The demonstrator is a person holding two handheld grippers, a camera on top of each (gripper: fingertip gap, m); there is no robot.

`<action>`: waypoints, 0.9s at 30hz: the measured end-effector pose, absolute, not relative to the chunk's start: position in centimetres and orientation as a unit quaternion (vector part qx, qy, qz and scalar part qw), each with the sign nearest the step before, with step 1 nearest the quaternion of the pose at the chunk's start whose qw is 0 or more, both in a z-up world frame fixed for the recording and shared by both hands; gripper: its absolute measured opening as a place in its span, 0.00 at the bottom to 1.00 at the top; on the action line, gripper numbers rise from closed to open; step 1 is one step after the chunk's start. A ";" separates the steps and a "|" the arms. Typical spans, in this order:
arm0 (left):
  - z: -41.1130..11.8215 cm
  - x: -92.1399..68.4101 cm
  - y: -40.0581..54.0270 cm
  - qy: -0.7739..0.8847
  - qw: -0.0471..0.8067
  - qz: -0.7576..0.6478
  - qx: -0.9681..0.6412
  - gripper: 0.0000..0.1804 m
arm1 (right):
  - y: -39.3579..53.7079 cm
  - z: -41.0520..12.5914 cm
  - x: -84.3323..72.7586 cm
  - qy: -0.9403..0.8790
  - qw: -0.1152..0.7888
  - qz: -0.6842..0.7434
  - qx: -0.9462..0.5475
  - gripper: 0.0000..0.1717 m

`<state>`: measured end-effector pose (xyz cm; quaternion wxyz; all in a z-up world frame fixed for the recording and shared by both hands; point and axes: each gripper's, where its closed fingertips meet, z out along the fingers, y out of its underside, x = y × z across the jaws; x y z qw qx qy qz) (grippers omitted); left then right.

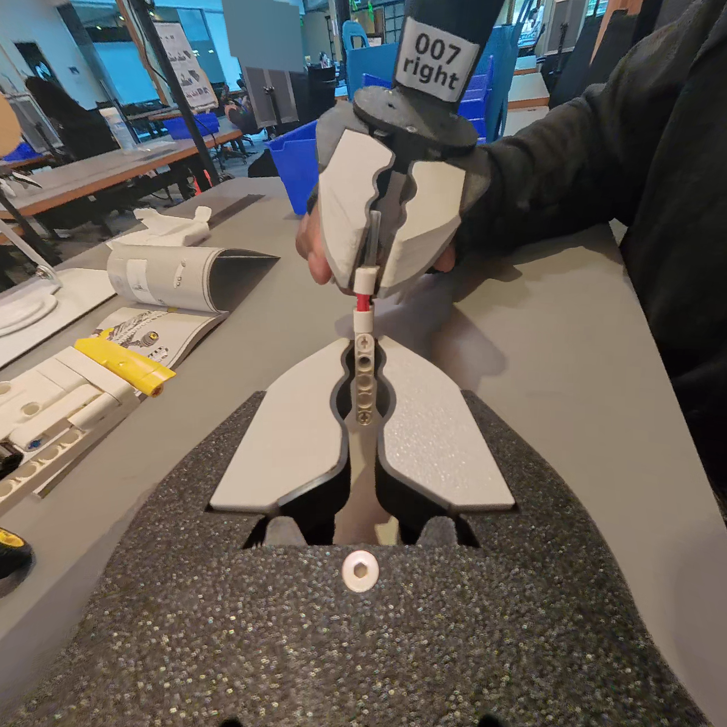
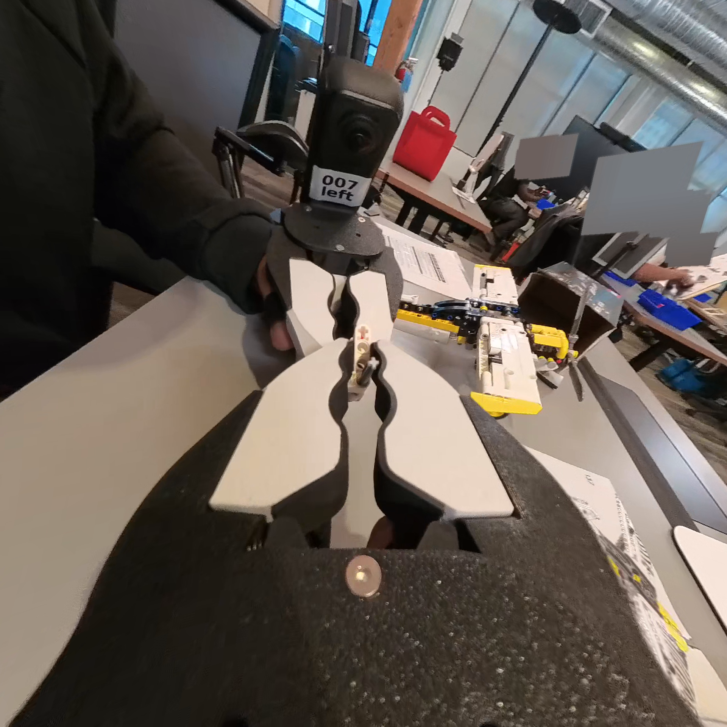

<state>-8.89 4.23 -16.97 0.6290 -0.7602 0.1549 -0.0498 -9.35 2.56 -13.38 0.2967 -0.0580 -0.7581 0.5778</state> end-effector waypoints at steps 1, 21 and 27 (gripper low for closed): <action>-17.1 -8.7 4.2 0.158 0.625 -0.057 -0.763 0.04 | 2.5 -13.5 -9.2 -0.760 0.289 0.579 -0.054 0.05; -18.0 -8.1 4.3 0.163 0.567 -0.094 -0.802 0.03 | 3.0 -15.0 -8.4 -0.787 0.162 0.593 -0.048 0.05; -19.0 -8.6 4.3 0.140 0.545 -0.098 -0.821 0.03 | 3.0 -15.9 -9.2 -0.808 0.153 0.566 -0.063 0.05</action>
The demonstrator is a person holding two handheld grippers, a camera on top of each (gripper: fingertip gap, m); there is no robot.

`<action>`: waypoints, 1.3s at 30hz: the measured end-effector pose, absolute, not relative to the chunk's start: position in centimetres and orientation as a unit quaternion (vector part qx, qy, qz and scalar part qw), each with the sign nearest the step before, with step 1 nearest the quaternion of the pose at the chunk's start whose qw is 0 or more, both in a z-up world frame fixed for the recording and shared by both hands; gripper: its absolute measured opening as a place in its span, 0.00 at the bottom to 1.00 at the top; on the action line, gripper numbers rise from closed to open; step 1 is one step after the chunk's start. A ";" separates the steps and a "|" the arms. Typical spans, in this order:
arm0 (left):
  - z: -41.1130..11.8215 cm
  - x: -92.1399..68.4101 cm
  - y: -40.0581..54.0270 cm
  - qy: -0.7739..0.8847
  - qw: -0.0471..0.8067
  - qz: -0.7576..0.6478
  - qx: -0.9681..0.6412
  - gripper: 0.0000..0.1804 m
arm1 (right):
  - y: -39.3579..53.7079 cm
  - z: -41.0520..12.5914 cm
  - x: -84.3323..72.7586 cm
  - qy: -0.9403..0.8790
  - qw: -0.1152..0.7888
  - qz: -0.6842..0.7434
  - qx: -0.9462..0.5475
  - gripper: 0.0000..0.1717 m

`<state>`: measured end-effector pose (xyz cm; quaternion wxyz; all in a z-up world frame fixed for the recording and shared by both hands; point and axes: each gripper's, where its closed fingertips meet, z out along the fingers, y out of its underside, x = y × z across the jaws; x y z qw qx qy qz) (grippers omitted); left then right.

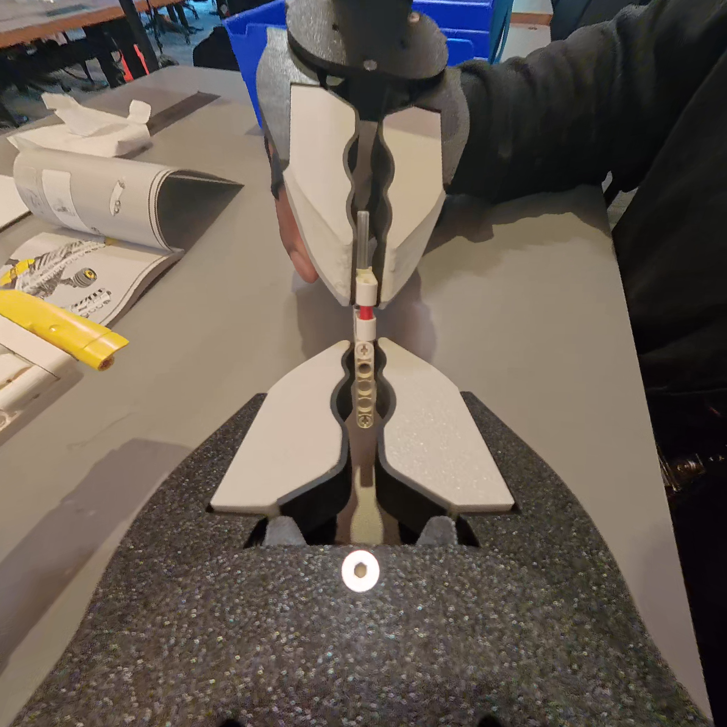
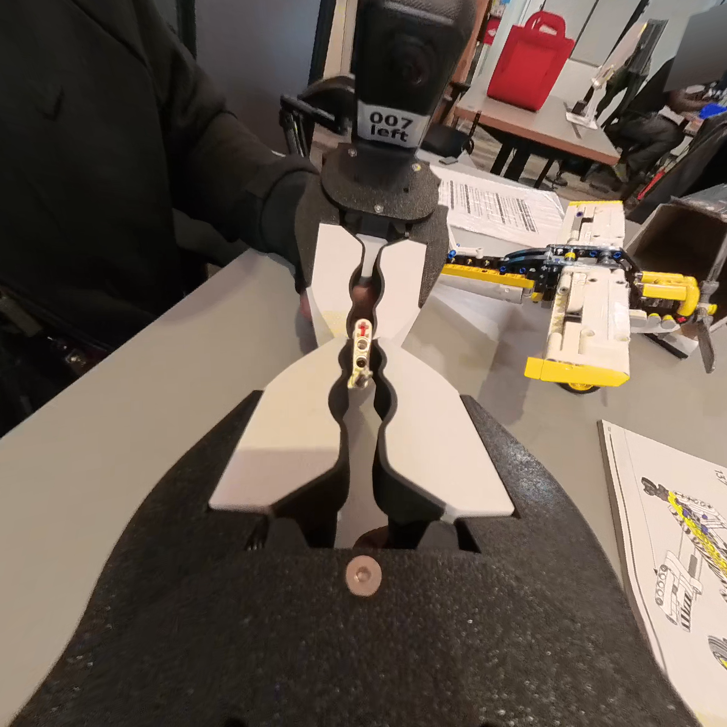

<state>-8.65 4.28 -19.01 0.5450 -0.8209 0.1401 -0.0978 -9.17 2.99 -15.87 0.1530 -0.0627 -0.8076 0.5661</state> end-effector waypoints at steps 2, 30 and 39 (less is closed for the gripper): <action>-19.5 -8.8 4.4 0.128 0.529 -0.099 -0.833 0.03 | 3.1 -16.3 -9.4 -0.820 0.156 0.547 -0.065 0.05; -21.7 -8.5 4.2 0.126 0.435 -0.092 -0.887 0.04 | 3.6 -18.8 -8.9 -0.867 0.124 0.480 -0.057 0.05; -22.1 -9.0 4.4 0.135 0.383 -0.068 -0.911 0.03 | 4.1 -19.2 -9.2 -0.881 0.119 0.454 -0.063 0.04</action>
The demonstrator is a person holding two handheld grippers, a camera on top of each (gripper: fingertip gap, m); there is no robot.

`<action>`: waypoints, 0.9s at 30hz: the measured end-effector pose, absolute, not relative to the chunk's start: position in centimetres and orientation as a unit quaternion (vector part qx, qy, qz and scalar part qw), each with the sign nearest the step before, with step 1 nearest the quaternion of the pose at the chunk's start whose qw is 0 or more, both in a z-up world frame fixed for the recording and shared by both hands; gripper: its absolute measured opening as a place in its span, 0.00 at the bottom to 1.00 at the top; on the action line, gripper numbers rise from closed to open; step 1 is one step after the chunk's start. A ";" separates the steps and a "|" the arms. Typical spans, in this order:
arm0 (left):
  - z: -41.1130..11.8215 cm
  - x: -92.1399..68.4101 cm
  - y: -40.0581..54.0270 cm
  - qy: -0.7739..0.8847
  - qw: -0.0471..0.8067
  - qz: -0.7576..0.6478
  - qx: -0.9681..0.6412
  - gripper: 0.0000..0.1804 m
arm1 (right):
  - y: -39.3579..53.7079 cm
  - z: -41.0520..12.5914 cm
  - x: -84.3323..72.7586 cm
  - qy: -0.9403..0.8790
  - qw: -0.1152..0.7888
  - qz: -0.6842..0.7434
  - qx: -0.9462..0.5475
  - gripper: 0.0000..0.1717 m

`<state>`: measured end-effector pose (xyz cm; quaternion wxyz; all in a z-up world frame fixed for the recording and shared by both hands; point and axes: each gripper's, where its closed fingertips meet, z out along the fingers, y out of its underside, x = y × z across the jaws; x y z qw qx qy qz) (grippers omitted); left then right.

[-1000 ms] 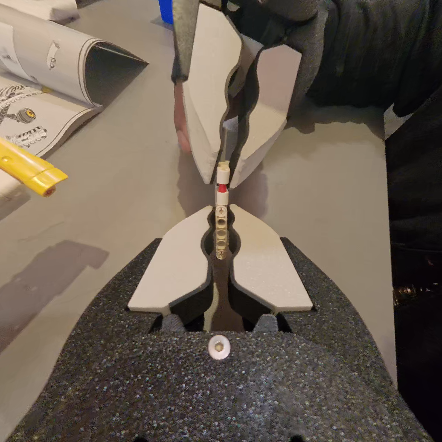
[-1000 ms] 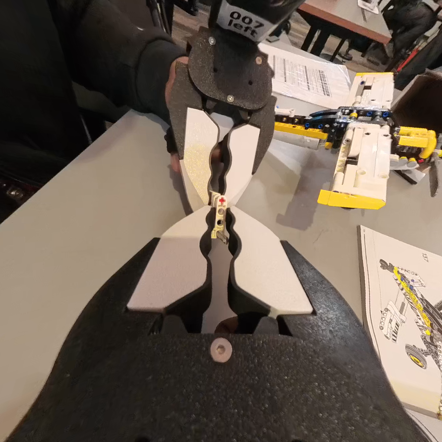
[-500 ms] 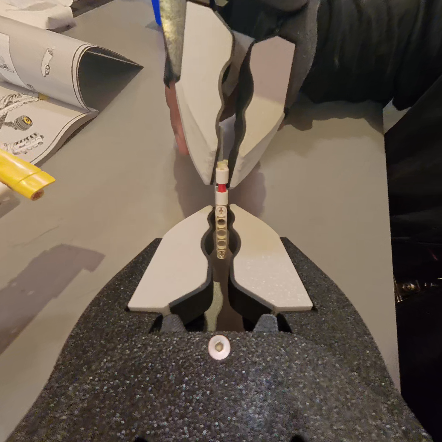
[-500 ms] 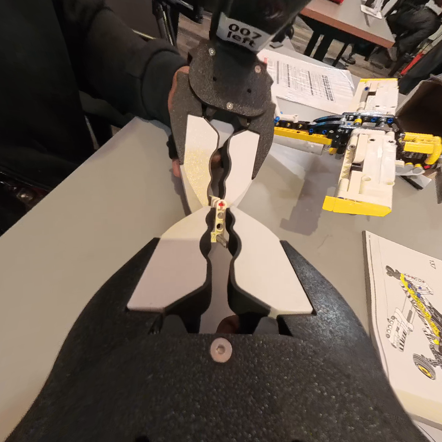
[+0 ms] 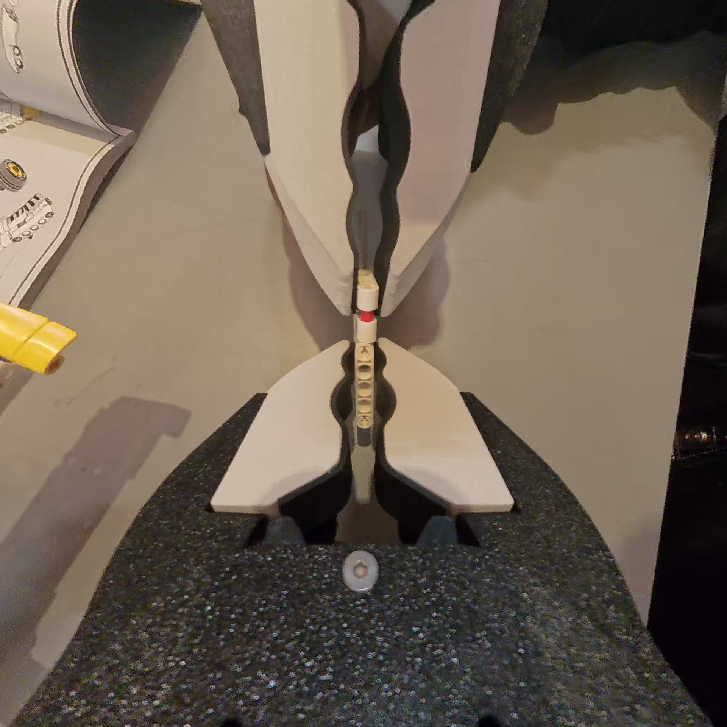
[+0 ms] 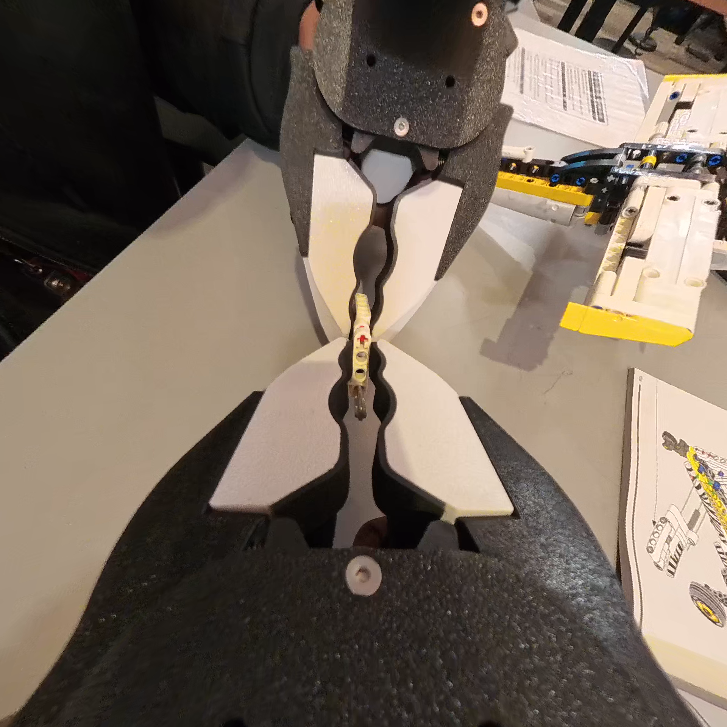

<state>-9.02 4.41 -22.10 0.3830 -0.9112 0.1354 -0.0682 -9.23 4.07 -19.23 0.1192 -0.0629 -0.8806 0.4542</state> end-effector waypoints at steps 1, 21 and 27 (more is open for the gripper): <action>-22.3 -9.1 4.4 0.137 0.379 -0.062 -0.913 0.03 | 4.1 -19.4 -9.3 -0.884 0.122 0.447 -0.064 0.04; -19.3 -11.5 5.4 -0.043 0.507 -0.220 -0.832 0.04 | 5.3 -15.4 -12.9 -0.830 0.297 0.458 -0.115 0.26; -18.1 -12.3 4.9 -0.126 0.537 -0.321 -0.770 0.04 | 5.0 -15.1 -12.4 -0.771 0.449 0.447 -0.064 0.38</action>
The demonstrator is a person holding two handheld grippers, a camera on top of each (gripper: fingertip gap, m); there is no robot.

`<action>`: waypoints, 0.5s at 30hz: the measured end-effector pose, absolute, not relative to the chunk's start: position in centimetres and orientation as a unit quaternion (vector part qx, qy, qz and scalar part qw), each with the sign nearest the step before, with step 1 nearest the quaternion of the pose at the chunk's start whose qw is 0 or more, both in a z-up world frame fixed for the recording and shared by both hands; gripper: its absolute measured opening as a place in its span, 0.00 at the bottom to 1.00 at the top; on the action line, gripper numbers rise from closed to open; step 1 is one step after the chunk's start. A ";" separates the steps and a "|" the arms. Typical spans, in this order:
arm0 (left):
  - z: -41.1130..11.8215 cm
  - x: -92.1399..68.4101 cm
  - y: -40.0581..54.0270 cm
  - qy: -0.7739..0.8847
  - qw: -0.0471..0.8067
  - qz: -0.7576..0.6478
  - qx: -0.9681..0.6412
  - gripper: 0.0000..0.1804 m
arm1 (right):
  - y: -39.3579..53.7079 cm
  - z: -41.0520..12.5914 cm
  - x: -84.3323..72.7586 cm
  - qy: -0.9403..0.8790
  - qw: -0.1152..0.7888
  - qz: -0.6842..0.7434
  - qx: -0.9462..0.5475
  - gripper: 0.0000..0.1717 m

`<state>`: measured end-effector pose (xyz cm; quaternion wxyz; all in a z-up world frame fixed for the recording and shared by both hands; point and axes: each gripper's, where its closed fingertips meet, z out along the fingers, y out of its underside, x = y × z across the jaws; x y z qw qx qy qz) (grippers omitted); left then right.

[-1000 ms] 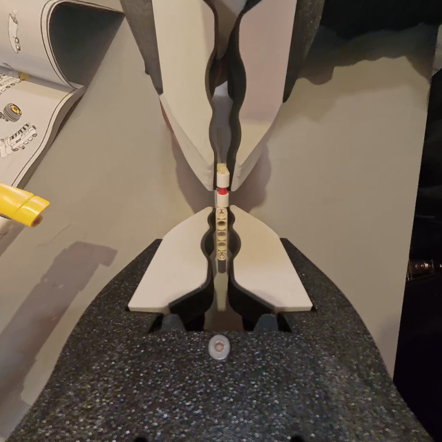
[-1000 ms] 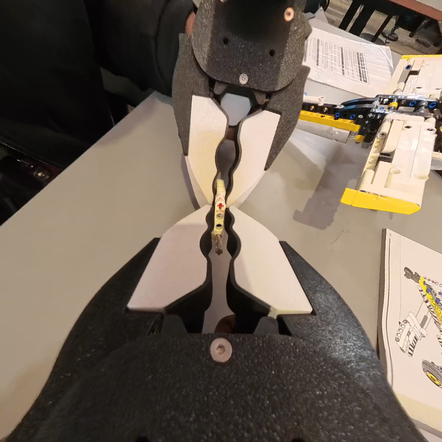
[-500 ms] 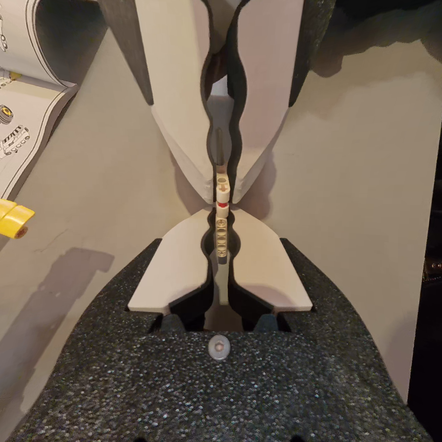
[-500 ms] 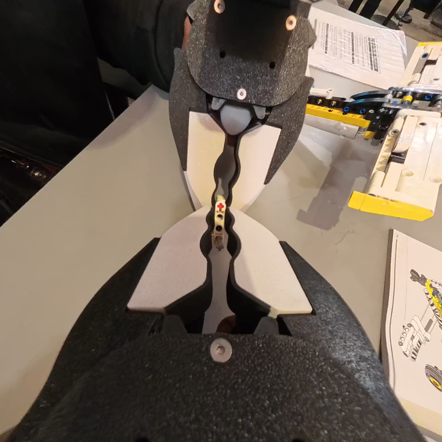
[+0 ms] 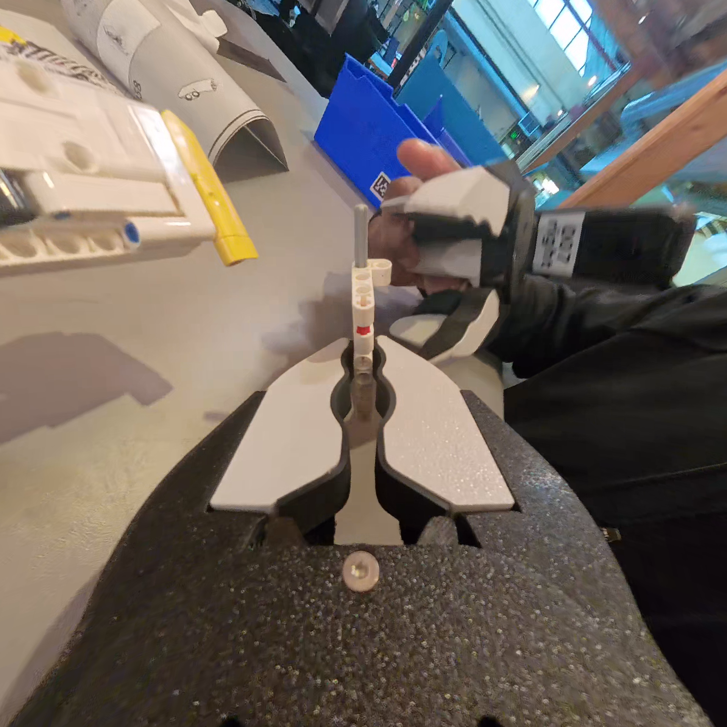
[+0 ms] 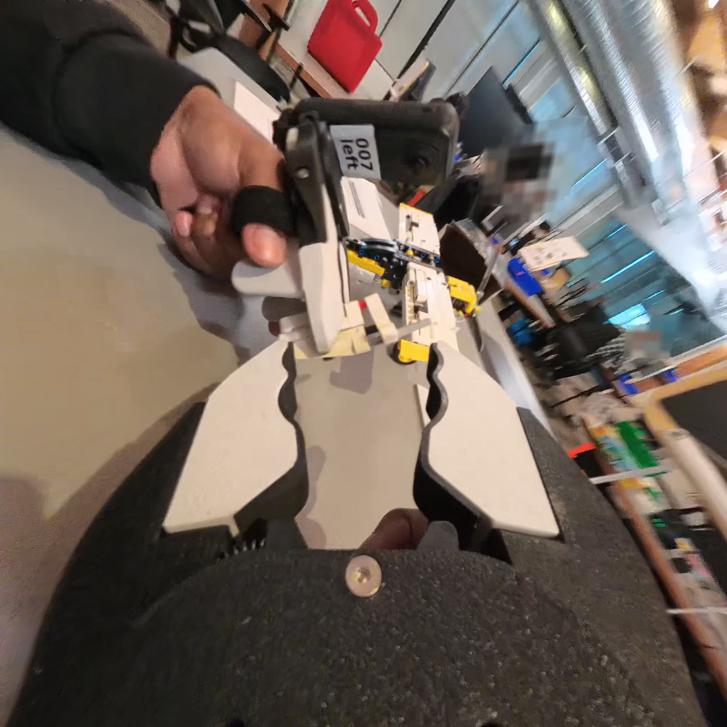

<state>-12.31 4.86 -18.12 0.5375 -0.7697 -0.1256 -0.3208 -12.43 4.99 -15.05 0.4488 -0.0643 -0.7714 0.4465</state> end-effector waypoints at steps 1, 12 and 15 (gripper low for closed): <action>-17.9 -12.3 4.8 -0.130 0.540 -0.328 -0.764 0.04 | 4.7 -15.3 -12.3 -0.767 0.475 0.428 -0.047 0.39; -16.2 -10.3 4.7 -0.109 0.537 -0.437 -0.713 0.04 | 3.0 -15.0 -12.6 -0.749 0.510 0.424 -0.003 0.51; -16.1 -9.9 4.7 -0.103 0.531 -0.452 -0.709 0.04 | 2.9 -14.8 -12.3 -0.741 0.517 0.428 0.014 0.46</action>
